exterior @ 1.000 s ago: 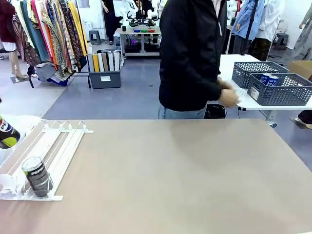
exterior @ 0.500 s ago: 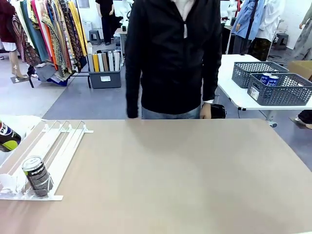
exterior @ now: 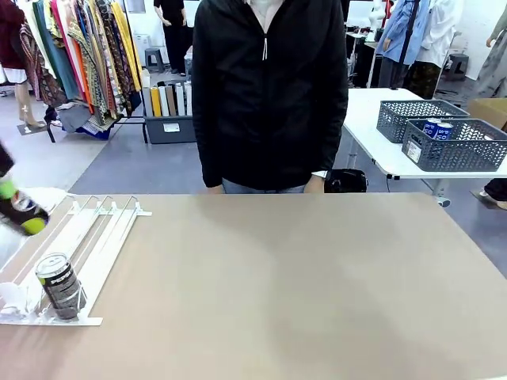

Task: Retrieve and store the cans from the dispenser.
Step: Pick up one can from the Automatic Can Dispenser and place it in the middle of the table.

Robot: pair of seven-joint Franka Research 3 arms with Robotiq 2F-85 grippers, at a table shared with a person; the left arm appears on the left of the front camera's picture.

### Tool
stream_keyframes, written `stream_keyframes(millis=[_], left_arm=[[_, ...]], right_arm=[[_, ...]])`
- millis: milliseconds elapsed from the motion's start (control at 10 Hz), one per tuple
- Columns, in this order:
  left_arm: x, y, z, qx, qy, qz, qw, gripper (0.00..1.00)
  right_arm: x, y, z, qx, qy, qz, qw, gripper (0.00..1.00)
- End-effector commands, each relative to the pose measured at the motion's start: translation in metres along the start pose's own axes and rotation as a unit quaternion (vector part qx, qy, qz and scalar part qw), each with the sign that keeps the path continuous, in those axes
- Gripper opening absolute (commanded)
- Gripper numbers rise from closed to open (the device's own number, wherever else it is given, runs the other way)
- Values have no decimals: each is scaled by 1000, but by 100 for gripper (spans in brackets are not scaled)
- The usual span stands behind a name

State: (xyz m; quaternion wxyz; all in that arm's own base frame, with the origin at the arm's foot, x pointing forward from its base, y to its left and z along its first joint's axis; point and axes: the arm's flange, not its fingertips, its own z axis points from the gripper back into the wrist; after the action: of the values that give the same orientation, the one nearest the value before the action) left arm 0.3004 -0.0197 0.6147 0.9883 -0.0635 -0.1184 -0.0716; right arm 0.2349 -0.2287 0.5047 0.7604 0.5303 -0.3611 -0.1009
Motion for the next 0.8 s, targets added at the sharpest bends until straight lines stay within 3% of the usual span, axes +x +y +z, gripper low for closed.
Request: stream_keyframes(millis=[0,100,300,500,700], left_arm=[[79,-54,7,-10,-35,-39,999,0],[132,-107,-9,1,-24,-95,995,0],[195,-218,-71,-5,26,-199,980,0],[209,-323,-150,0,64,-274,960,0],[202,-384,-216,-13,136,-347,928,0]], right_arm=[[3,1,-1,11,-8,12,1000,100],[3,1,-1,11,-8,12,1000,100],[3,1,-1,11,-8,12,1000,100],[3,1,-1,11,-8,12,1000,100],[3,1,-1,11,-8,12,1000,100]])
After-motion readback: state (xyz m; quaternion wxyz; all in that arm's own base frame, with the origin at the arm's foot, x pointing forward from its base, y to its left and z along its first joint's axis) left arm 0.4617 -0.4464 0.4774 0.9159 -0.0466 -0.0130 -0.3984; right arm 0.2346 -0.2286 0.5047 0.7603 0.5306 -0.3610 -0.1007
